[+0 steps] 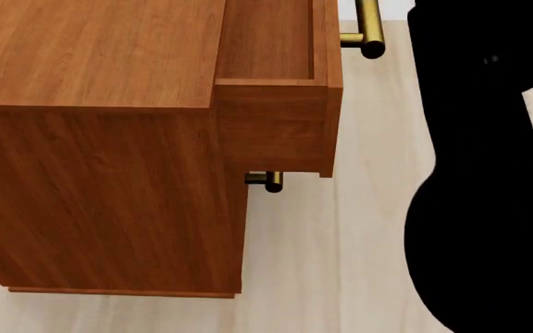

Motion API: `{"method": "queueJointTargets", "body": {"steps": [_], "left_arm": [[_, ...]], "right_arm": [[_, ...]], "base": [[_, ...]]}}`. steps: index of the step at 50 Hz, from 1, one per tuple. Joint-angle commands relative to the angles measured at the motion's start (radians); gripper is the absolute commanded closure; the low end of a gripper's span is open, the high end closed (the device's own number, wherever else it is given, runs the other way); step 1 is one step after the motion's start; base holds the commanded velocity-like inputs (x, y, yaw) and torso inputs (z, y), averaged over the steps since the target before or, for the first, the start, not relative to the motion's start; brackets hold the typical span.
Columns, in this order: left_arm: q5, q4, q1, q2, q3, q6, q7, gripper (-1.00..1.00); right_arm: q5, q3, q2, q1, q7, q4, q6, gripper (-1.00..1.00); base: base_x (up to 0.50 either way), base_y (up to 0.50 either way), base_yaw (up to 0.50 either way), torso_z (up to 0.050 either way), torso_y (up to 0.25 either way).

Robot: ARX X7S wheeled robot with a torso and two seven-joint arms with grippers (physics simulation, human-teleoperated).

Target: Close the bottom drawer of the cabinet and open the top drawer.

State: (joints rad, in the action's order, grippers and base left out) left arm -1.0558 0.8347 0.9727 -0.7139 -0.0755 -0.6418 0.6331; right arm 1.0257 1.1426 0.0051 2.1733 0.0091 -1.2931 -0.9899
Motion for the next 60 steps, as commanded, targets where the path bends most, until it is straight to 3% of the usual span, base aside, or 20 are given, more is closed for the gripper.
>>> {"method": "queueJointTargets", "body": {"steps": [1, 24, 60], "left_arm": [[0.001, 0.000, -0.016, -0.007, 0.008, 0.009, -0.001, -1.00], [0.024, -0.008, -0.039, -0.010, 0.004, 0.026, -0.014, -1.00], [0.078, -0.041, -0.066, -0.014, -0.018, 0.049, -0.049, -1.00]], "right_arm": [[0.100, 0.127, -0.005, -0.004, -0.002, 0.000, 0.007, -1.00], [0.268, 0.321, -0.005, -0.005, -0.004, 0.033, 0.024, -1.00], [0.281, 0.348, -0.005, -0.082, -0.013, 0.029, 0.068, -1.00]], "base": [[0.00, 0.00, 0.00, 0.000, 0.000], [0.00, 0.00, 0.00, 0.000, 0.000], [0.00, 0.00, 0.00, 0.000, 0.000]]}}
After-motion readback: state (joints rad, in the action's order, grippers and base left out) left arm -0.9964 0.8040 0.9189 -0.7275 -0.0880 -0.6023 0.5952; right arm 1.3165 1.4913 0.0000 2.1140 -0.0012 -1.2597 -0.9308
